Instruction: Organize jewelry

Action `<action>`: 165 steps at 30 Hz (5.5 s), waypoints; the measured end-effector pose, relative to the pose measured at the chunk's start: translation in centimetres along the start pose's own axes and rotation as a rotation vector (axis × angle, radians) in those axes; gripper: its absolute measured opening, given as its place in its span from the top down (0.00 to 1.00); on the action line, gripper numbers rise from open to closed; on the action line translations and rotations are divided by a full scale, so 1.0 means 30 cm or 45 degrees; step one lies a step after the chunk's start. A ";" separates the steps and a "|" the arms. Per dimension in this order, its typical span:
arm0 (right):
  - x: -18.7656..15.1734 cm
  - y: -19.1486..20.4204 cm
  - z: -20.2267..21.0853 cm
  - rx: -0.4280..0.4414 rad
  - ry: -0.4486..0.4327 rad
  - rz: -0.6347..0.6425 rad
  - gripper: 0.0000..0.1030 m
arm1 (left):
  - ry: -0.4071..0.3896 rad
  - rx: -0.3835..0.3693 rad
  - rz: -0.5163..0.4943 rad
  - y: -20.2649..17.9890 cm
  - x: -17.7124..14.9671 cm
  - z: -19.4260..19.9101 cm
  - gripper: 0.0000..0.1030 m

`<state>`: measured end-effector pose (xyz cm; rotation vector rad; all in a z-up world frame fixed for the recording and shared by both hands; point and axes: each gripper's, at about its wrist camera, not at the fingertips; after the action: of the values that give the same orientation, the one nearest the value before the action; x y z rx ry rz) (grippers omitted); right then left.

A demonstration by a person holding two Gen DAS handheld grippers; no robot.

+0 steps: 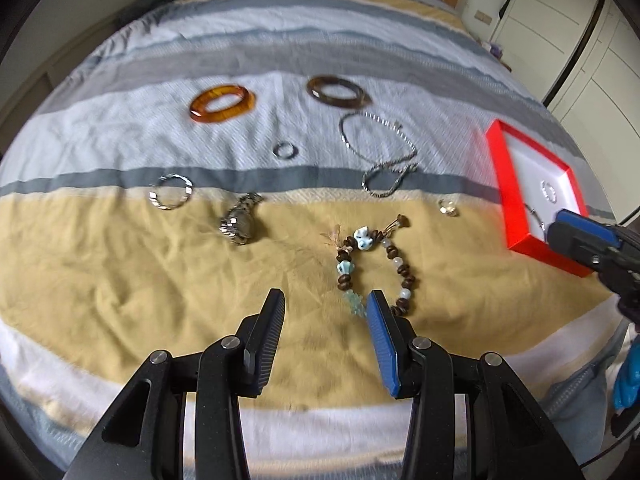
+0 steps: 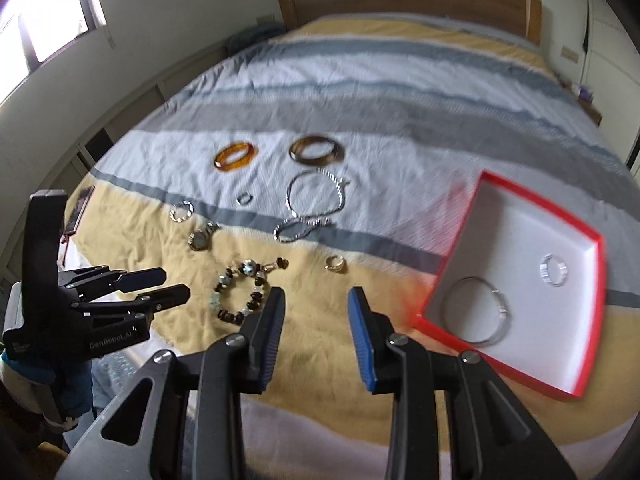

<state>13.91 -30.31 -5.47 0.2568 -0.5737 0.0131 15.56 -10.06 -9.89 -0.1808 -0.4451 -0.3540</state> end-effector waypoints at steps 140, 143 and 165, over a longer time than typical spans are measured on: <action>0.172 -0.871 0.141 -0.385 -0.063 -0.350 0.78 | -0.188 -0.121 -0.465 -0.828 0.488 -0.178 0.72; 0.145 -0.823 0.242 -0.360 -0.121 -0.365 0.77 | -0.243 -0.086 -0.452 -0.822 0.452 -0.073 0.72; -0.122 -0.417 0.707 -0.290 -0.350 -0.382 0.73 | -0.471 0.167 -0.387 -0.630 0.112 0.504 0.64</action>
<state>0.52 -47.36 6.76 0.1210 -0.7985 -0.3808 5.49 -24.75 6.83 -0.0485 -0.8633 -0.5910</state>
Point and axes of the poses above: each gripper's, at about its wrist camera, not at the fingertips, and z roughly against the way its jaws point, y to its left, x to its top, and after that the axes turned 6 degrees about -z, right-handed
